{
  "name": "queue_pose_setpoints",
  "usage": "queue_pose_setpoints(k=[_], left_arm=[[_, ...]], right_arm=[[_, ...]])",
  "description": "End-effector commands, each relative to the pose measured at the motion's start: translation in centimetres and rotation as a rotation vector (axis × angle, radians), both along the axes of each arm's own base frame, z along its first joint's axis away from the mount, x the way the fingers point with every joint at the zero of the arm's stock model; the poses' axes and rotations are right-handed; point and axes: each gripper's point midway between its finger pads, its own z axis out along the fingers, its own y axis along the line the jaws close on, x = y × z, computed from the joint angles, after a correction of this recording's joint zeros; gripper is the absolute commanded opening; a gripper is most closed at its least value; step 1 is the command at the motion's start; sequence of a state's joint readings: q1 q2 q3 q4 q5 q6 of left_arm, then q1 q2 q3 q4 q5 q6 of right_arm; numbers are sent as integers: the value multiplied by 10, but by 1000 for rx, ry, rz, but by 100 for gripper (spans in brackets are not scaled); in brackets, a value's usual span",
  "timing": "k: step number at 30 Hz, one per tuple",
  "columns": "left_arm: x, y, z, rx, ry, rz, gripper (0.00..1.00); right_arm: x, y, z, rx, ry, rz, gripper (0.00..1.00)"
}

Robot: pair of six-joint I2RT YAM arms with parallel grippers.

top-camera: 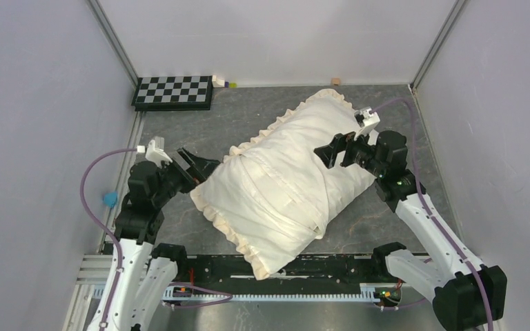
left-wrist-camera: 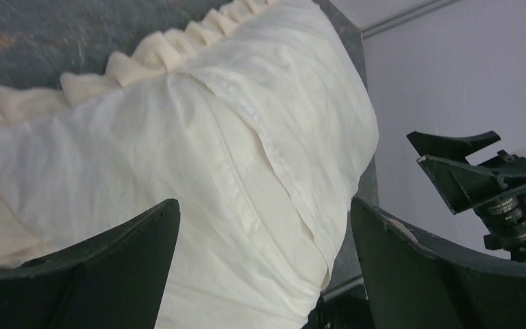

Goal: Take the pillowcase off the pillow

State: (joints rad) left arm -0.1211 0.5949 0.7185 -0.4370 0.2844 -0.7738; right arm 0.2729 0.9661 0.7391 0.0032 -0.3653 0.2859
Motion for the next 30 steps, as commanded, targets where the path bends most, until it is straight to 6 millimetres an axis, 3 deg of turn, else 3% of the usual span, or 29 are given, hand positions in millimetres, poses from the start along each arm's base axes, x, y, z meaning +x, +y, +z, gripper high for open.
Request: queue_pose_setpoints(k=[1, 9, 15, 20, 22, 30], left_arm=[[-42, -25, -32, -113, 150, -140, 100], [-45, -37, -58, -126, 197, -152, 94], [-49, -76, -79, -104, 224, -239, 93], [-51, -102, -94, -69, 270, -304, 93], [-50, -108, -96, -70, 287, -311, 92], [-38, -95, -112, -68, 350, -164, 96]], right_arm=[[-34, 26, -20, 5, 94, 156, 94], [-79, 83, -69, -298, 110, 310, 89], [-85, 106, -89, -459, 79, 291, 85], [-96, 128, -94, -530, 52, 330, 84], [-109, 142, -96, -530, 44, 398, 84], [-162, 185, -87, -474, -20, 632, 84]])
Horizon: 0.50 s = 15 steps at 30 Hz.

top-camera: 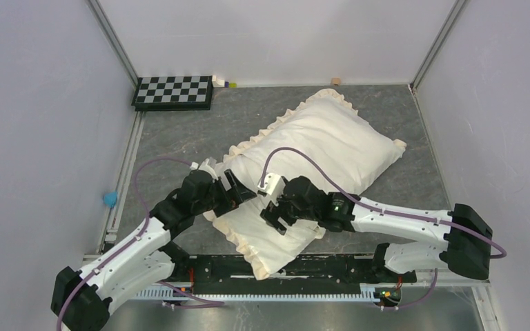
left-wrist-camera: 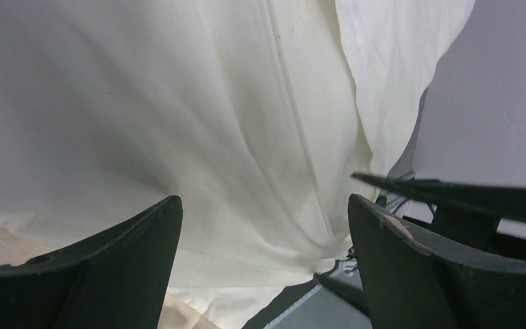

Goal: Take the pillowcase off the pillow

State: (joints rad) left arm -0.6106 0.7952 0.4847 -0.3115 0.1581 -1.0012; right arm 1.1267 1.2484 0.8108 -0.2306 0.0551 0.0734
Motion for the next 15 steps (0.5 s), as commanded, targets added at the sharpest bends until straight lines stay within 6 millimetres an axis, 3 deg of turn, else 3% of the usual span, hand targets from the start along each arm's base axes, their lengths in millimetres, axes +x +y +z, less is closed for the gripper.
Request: queue_pose_setpoints(k=[1, 10, 12, 15], left_arm=[[16, 4, 16, -61, -36, 121, 96], [9, 7, 30, -128, -92, 122, 97], [10, 14, 23, -96, -64, 166, 97], [9, 42, 1, 25, 16, 302, 100]], right_arm=[[-15, 32, 26, 89, -34, 112, 84], [-53, 36, 13, 184, 72, 247, 82], [-65, 39, 13, 231, 106, 299, 82], [-84, 44, 10, 282, 163, 370, 82]])
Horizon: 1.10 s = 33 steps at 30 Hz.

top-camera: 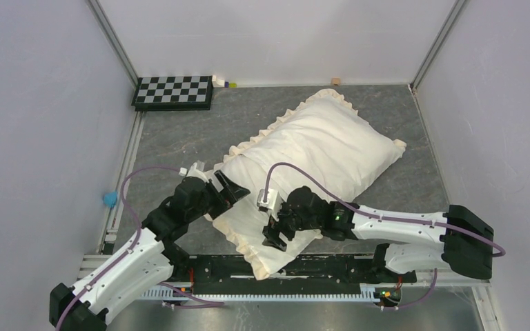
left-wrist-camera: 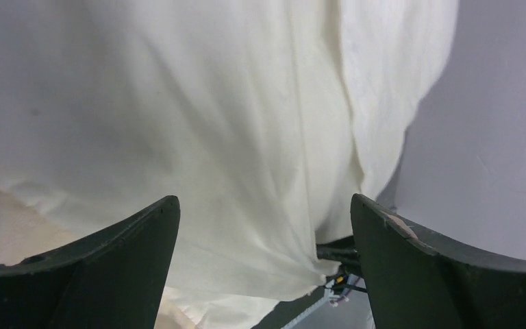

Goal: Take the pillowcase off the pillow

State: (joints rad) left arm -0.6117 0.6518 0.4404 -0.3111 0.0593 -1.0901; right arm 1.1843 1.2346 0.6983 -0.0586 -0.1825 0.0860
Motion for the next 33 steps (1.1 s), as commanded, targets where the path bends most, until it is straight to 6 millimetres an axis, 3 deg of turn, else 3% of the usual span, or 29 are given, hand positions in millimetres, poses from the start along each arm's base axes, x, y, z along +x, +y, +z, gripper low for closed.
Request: queue_pose_setpoints(k=[1, 6, 13, 20, 24, 29, 33], left_arm=[[1, 35, -19, 110, 100, 188, 100], [-9, 34, -20, 92, 94, 150, 100], [-18, -9, 3, -63, 18, -80, 100], [-13, -21, 2, -86, 51, -105, 99], [-8, -27, 6, -100, 34, -112, 98], [-2, -29, 9, -95, 23, -95, 98], [4, -26, -3, -77, 52, -49, 97]], right_arm=[[-33, 19, 17, 157, 82, 144, 82], [-49, 28, 5, 160, 107, 192, 83], [-24, 30, 16, 183, 24, 73, 88], [39, -11, 58, 208, -185, -299, 95], [58, -37, 76, 216, -253, -437, 98], [73, -58, 76, 190, -292, -562, 98], [85, -70, 53, 66, -325, -645, 97]])
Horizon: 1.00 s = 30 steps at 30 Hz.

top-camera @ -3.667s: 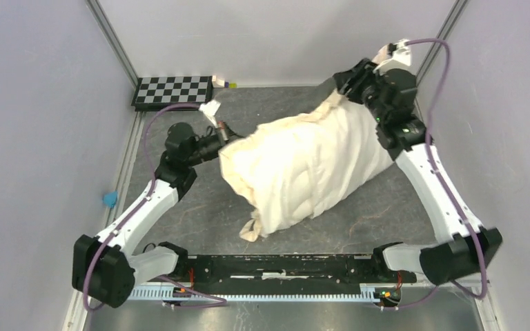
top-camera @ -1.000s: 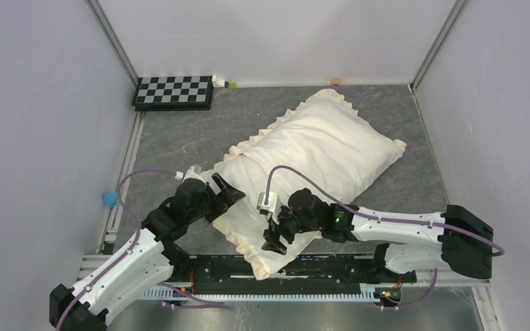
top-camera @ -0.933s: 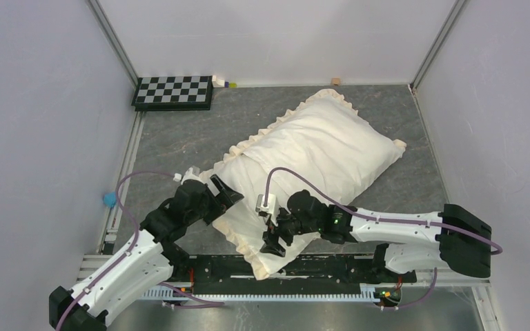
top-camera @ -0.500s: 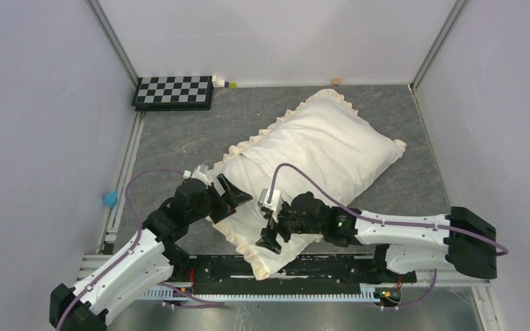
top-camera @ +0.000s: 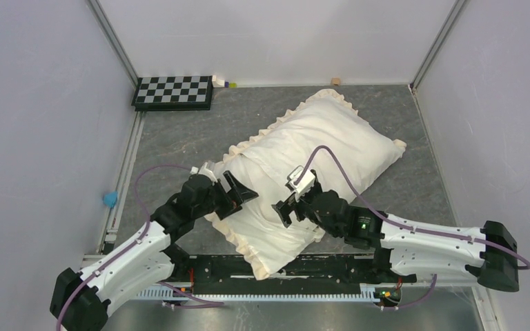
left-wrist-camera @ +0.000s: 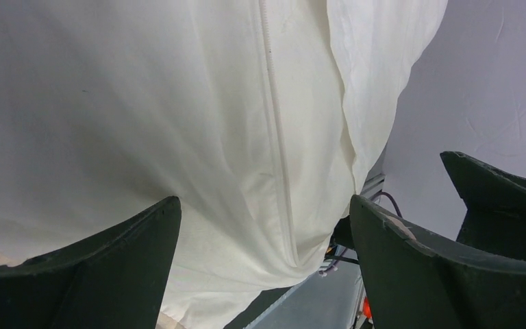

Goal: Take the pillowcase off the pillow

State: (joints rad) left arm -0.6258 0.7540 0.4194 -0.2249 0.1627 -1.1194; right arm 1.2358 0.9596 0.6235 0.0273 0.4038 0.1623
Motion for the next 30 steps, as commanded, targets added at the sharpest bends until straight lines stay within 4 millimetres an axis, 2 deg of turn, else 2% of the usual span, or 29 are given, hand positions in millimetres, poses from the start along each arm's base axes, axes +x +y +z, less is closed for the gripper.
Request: queue_pose_setpoints(k=[1, 5, 8, 12, 17, 18, 24, 27, 30], left_arm=[[13, -4, 6, -29, -13, 51, 97], [14, 3, -18, 21, 29, 88, 97], [12, 11, -39, 60, 51, 117, 87], [4, 20, -60, 72, 54, 125, 63], [-11, 31, -89, 91, 78, 126, 21], [-15, 34, -94, 97, 87, 127, 16], [-23, 40, -105, 121, 94, 119, 11], [-25, 43, -109, 142, 96, 111, 3], [-28, 42, -110, 143, 96, 90, 2]], right_arm=[[19, -22, -30, -143, 0, -155, 97], [15, -11, -48, -216, 25, -100, 97], [7, 2, -58, -240, 50, -24, 97], [0, 11, -73, -275, 84, 37, 96], [-14, 26, -75, -244, 103, 142, 96], [-15, 26, -75, -246, 102, 151, 96], [-13, 46, -62, -255, 81, 196, 97], [-11, 57, -55, -247, 71, 203, 97], [-4, 64, -56, -254, 72, 168, 97]])
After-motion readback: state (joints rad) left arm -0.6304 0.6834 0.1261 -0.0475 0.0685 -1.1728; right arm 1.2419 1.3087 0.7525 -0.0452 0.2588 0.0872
